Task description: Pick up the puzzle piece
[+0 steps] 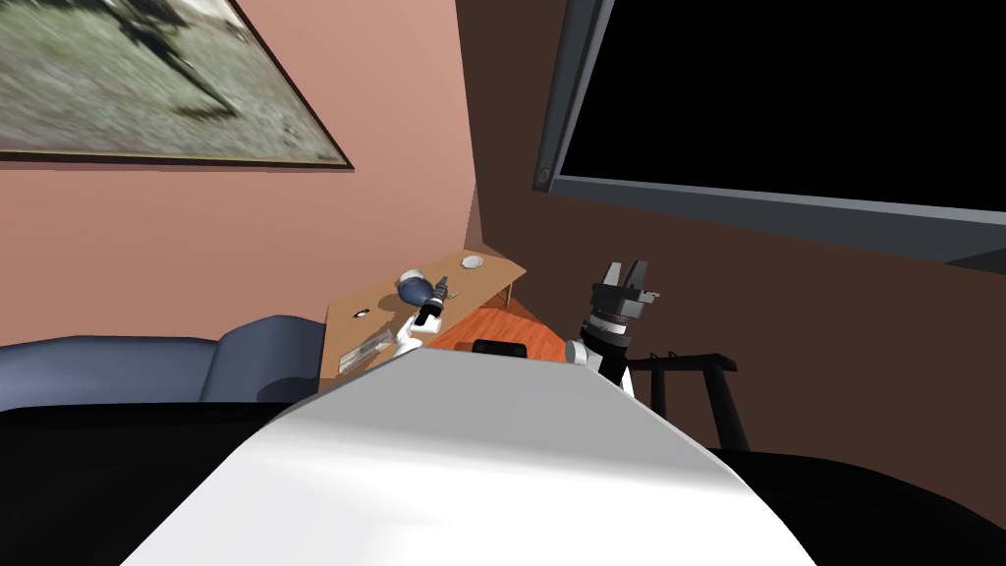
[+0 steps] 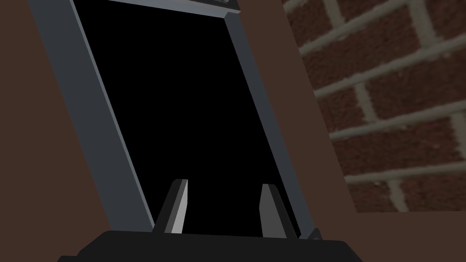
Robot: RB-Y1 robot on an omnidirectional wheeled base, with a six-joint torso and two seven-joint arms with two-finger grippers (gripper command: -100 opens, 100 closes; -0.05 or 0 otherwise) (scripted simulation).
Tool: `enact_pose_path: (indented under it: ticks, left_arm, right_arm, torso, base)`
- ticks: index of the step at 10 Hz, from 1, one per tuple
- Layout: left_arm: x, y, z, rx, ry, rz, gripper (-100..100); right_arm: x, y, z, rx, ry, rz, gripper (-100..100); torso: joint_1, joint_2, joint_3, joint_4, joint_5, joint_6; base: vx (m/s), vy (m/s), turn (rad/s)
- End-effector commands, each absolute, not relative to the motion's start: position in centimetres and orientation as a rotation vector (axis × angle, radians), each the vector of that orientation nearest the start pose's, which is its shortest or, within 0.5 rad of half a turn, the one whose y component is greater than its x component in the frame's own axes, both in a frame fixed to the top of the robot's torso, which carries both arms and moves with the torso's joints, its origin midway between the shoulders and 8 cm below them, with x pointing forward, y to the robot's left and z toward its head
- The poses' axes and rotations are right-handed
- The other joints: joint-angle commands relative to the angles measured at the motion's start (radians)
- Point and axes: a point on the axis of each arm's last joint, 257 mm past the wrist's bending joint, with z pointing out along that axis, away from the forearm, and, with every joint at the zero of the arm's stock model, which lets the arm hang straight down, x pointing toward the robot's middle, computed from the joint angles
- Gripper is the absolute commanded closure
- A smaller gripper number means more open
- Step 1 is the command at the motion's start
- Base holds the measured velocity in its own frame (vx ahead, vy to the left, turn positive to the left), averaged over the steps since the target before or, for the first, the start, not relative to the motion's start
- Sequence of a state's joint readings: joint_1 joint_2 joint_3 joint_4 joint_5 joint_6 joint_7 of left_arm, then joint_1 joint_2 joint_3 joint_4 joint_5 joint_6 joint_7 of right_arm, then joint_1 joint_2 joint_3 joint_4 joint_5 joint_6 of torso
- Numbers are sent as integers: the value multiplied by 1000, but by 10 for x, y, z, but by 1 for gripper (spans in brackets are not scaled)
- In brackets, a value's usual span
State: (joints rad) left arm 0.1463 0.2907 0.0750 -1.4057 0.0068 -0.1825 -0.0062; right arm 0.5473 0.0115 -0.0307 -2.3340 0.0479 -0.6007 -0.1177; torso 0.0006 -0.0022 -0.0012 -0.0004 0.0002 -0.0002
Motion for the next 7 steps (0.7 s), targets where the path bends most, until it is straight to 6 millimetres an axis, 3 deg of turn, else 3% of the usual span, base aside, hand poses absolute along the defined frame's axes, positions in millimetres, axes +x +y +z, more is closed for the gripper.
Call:
enact_pose_path:
  ticks: [1, 2, 4, 7]
  left_arm:
    - [474, 396, -332, -1169, 1384, -810, -100]
    - [474, 396, -334, -1173, 1386, -807, -100]
    - [469, 413, -365, -1243, 1432, -746, -100]
    - [463, 423, -383, -1285, 1458, -709, -100]
  right_arm:
    - [311, -281, 52, 576, 532, 1361, 0]
    - [311, -281, 52, 576, 532, 1361, 0]
    - [311, -281, 52, 576, 532, 1361, 0]
    - [311, -281, 52, 576, 532, 1361, 0]
  torso:
    - [0, 0, 0, 0, 0, 0]
    - [0, -1, 0, 0, 0, 0]
    - [0, 0, 0, 0, 0, 0]
    - [0, -1, 0, 0, 0, 0]
  base:
    - [37, 9, -98]
    - [27, 9, -34]
    - [33, 7, -76]
    - [31, 7, -43]
